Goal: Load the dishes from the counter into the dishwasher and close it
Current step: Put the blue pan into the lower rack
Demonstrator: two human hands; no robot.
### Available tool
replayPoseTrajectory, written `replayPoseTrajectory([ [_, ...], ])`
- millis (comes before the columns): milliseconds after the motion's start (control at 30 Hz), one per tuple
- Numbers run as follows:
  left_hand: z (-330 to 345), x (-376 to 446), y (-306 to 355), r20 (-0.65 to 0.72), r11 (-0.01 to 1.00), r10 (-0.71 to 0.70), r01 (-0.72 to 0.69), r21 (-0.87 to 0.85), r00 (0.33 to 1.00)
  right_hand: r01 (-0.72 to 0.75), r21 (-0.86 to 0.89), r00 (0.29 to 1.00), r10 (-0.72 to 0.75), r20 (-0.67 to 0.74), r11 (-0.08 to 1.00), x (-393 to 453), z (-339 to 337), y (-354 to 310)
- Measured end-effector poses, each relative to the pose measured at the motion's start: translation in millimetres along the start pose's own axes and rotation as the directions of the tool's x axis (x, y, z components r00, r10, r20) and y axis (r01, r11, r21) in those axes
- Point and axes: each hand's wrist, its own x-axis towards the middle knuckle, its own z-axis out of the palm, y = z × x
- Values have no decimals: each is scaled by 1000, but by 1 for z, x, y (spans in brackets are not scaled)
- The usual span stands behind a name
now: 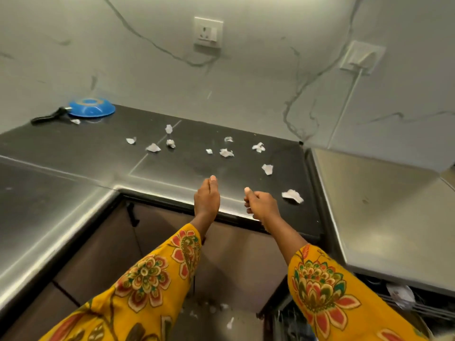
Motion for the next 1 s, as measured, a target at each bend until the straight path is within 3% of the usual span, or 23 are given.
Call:
replayPoseTrajectory([
  [667, -168, 153, -56, -220, 994, -104, 108, 4, 970, 162, -57, 945, -138, 297, 985, 96, 197, -115],
  [867, -199, 201, -76, -290, 987, -150, 159, 6, 945, 238, -105, 905, -182, 384, 966, 137, 249, -150],
  [1000, -211, 239, -95, -340, 986, -166, 161, -44, 926, 294, -107, 832, -199, 517, 950, 163, 286, -169],
])
